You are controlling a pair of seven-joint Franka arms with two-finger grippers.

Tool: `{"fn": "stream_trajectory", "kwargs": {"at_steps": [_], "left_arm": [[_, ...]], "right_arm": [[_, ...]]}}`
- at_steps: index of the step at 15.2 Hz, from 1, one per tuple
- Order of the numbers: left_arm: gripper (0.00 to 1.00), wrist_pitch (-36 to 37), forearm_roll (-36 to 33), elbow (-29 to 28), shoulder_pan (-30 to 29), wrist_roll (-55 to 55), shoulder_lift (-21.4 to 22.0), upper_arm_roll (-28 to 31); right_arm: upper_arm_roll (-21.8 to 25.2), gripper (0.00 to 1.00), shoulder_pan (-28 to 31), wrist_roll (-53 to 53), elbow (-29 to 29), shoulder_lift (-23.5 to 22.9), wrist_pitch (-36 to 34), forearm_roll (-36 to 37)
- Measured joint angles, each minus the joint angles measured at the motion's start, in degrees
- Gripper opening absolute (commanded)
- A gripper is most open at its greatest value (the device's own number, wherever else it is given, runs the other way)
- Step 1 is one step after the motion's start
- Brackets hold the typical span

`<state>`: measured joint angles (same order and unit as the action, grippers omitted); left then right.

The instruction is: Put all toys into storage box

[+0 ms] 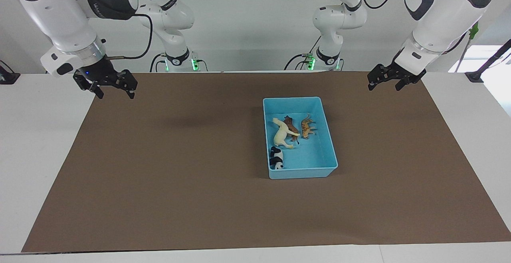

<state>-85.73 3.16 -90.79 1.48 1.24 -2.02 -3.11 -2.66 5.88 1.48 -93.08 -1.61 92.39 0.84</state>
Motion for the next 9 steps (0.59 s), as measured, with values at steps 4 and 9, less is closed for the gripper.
{"fn": "stream_trajectory", "kwargs": {"at_steps": [4, 9], "left_arm": [[1.00, 0.00, 0.00, 0.00, 0.00, 0.00, 0.00, 0.00], [1.00, 0.00, 0.00, 0.00, 0.00, 0.00, 0.00, 0.00]], "right_arm": [[0.11, 1.00, 0.06, 0.13, 0.36, -0.20, -0.12, 0.00], [0.07, 1.00, 0.06, 0.13, 0.38, -0.22, -1.36, 0.00]]}}
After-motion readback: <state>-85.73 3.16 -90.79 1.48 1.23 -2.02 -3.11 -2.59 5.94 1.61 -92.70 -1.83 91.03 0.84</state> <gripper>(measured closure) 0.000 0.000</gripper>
